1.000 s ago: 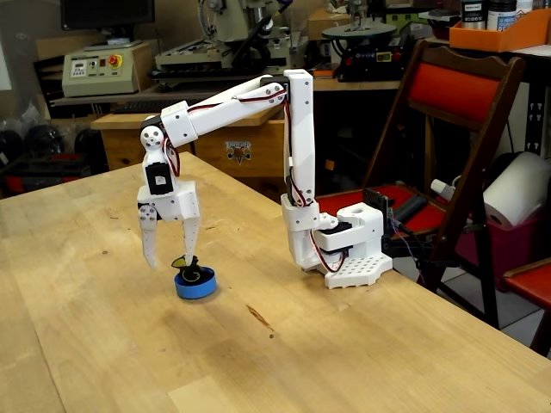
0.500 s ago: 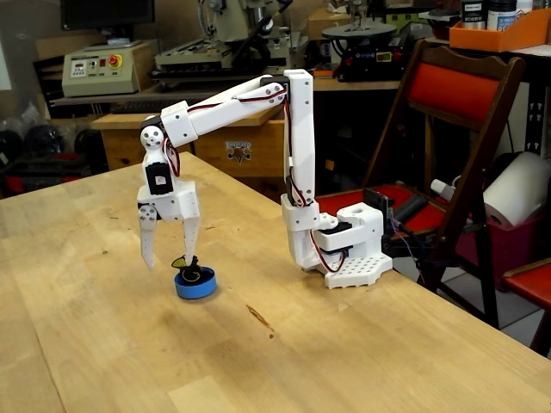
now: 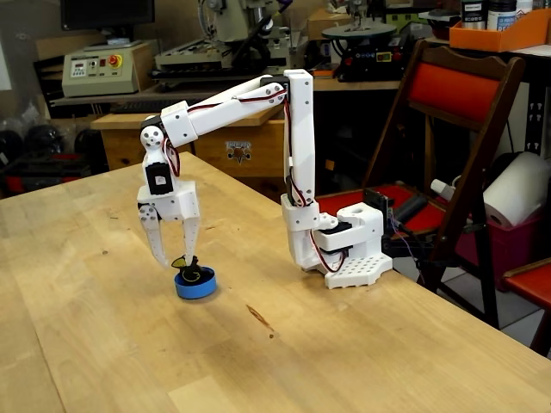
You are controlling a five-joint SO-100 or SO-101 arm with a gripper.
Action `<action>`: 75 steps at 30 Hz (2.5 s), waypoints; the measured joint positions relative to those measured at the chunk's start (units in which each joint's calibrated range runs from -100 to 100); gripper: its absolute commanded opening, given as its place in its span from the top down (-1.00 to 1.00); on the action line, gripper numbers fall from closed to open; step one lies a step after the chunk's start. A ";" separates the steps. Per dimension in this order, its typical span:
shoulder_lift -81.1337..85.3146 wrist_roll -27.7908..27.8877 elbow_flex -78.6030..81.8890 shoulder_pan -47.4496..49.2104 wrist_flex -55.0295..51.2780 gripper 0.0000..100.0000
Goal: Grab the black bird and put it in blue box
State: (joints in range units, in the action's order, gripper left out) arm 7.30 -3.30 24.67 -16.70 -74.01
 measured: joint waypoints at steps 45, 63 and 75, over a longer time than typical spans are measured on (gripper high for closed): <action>39.83 -0.15 -15.62 17.66 -17.11 0.94; 64.64 -0.15 12.53 18.24 -12.95 0.94; 65.67 -0.15 34.92 18.39 1.36 0.94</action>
State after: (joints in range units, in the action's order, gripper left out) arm 72.96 -3.44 59.59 1.68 -72.65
